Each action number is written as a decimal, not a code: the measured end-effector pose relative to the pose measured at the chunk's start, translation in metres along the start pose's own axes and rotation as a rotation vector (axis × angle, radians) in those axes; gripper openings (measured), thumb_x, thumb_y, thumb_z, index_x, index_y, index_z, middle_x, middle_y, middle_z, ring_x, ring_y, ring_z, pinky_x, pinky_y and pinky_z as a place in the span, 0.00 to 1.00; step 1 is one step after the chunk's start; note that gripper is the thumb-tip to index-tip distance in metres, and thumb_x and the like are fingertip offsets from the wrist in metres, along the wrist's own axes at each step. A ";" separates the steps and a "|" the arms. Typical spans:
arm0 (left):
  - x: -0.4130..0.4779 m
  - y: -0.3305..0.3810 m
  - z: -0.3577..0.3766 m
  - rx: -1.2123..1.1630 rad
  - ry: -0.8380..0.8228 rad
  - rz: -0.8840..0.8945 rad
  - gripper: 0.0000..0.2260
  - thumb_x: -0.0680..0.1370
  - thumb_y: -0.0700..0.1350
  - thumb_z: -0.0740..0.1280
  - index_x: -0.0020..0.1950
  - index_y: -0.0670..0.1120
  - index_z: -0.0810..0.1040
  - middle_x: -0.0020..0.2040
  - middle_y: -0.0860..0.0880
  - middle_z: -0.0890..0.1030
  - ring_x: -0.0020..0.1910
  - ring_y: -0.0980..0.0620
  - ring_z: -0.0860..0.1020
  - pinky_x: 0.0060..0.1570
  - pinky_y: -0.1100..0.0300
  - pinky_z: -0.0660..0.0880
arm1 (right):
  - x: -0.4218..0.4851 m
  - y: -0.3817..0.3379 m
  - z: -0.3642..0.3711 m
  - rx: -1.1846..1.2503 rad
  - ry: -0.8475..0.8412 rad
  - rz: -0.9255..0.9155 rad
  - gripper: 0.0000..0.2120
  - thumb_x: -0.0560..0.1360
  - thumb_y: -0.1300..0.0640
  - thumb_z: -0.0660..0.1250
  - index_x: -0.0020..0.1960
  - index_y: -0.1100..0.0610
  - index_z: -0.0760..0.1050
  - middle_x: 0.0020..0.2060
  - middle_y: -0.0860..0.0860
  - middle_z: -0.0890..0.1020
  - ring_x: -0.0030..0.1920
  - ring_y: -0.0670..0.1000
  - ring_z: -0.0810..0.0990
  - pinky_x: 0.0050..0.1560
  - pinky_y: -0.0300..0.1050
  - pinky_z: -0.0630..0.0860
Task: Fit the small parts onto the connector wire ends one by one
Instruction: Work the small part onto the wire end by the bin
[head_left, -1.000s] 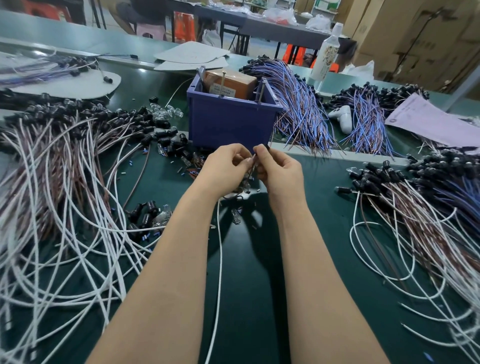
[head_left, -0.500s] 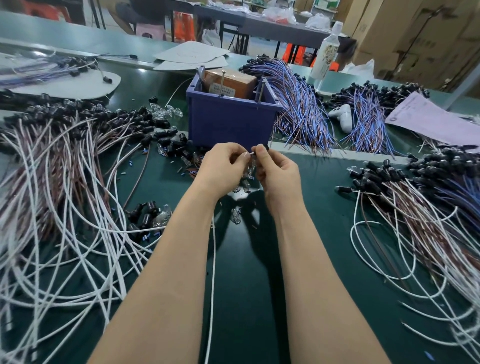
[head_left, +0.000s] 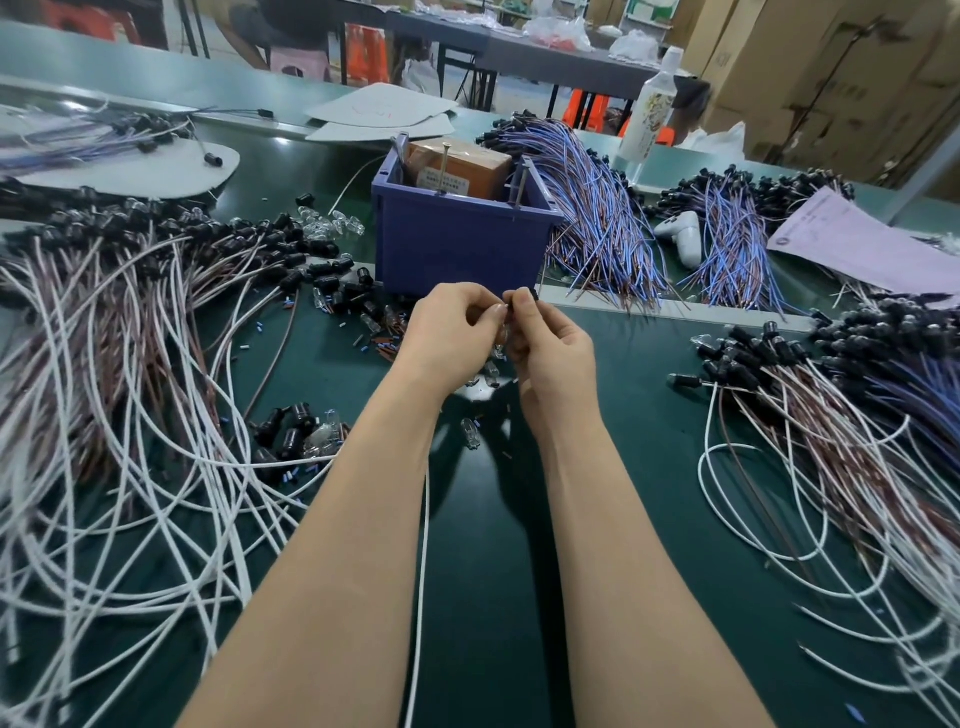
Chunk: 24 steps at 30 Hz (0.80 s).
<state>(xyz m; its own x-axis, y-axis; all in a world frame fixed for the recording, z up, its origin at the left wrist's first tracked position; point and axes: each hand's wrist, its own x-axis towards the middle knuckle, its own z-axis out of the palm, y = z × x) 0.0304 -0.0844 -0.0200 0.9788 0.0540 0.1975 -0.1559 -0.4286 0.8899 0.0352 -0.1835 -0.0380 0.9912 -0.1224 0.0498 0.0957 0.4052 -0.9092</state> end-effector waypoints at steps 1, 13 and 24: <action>0.000 0.000 0.000 0.016 0.023 0.001 0.06 0.79 0.42 0.64 0.47 0.46 0.81 0.40 0.49 0.82 0.42 0.52 0.79 0.50 0.60 0.75 | 0.000 0.000 0.001 0.006 -0.005 0.001 0.07 0.78 0.62 0.65 0.42 0.61 0.78 0.26 0.45 0.77 0.25 0.40 0.72 0.30 0.31 0.71; -0.001 0.005 0.004 -0.043 -0.026 -0.063 0.07 0.80 0.42 0.64 0.50 0.43 0.82 0.45 0.45 0.84 0.47 0.47 0.82 0.52 0.52 0.78 | -0.002 0.003 0.002 0.023 0.033 -0.013 0.08 0.77 0.62 0.65 0.40 0.60 0.77 0.28 0.46 0.80 0.28 0.42 0.77 0.32 0.34 0.74; -0.001 0.001 -0.002 -0.085 -0.052 -0.051 0.07 0.80 0.40 0.63 0.45 0.43 0.80 0.42 0.44 0.84 0.42 0.48 0.84 0.52 0.51 0.79 | -0.001 0.001 0.001 -0.051 0.009 -0.012 0.06 0.77 0.62 0.66 0.45 0.64 0.77 0.35 0.55 0.79 0.31 0.45 0.78 0.32 0.36 0.76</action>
<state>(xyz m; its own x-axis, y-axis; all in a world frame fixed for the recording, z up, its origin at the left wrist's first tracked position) 0.0294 -0.0833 -0.0181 0.9910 0.0259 0.1316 -0.1145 -0.3484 0.9303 0.0344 -0.1819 -0.0386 0.9892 -0.1351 0.0573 0.1025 0.3571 -0.9284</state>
